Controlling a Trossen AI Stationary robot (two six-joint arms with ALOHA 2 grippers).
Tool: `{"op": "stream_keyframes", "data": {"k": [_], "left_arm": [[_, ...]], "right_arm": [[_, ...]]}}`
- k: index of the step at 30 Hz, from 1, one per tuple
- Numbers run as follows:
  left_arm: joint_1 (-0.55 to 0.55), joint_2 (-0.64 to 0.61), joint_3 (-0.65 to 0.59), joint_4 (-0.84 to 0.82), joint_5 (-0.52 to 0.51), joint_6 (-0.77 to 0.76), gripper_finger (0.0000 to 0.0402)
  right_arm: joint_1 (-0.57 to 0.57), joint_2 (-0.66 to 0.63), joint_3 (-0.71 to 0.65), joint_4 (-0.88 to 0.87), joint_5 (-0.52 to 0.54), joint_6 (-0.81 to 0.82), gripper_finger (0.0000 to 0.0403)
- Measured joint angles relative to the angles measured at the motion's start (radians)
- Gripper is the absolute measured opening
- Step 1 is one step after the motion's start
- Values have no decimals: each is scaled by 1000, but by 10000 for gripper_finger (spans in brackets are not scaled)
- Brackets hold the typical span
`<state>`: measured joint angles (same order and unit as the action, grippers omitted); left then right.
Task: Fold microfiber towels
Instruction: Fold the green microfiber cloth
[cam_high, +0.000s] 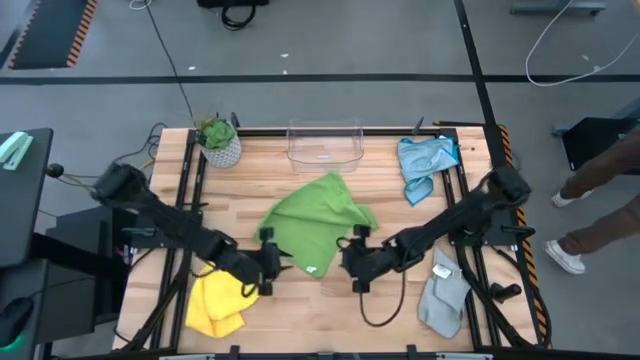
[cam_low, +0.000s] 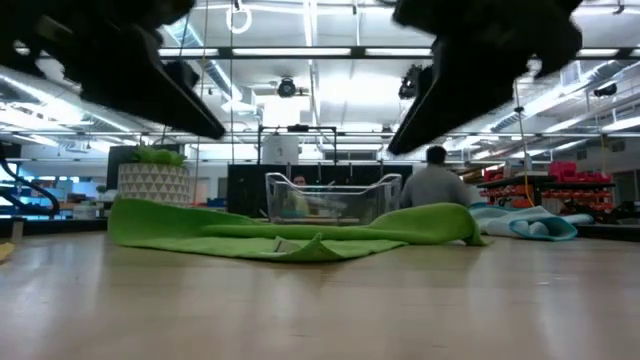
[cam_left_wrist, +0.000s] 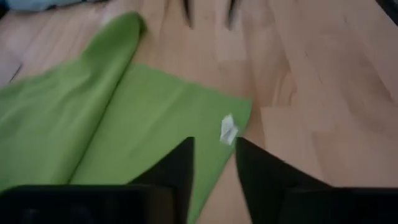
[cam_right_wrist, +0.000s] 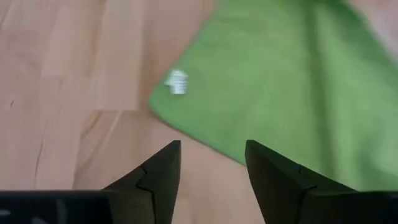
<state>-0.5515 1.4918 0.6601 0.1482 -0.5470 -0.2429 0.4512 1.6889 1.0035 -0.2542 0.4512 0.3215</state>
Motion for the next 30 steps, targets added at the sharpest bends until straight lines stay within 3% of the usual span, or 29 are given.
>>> {"op": "stream_keyframes", "data": {"k": [5, 10, 20, 26, 30], "left_arm": [[33, 187, 84, 51, 1, 19, 220], [60, 316, 198, 50, 21, 28, 243], [91, 445, 359, -16, 102, 79, 213], [113, 476, 375, -50, 111, 45, 194], [114, 492, 376, -62, 151, 34, 153]], "right_arm": [[16, -139, 0, -138, 74, 56, 177], [31, -209, 0, -162, 100, 60, 177], [45, -208, -1, -217, 115, 73, 174], [45, -208, -1, -229, 118, 85, 173], [41, -208, -1, -256, 121, 95, 172]]}}
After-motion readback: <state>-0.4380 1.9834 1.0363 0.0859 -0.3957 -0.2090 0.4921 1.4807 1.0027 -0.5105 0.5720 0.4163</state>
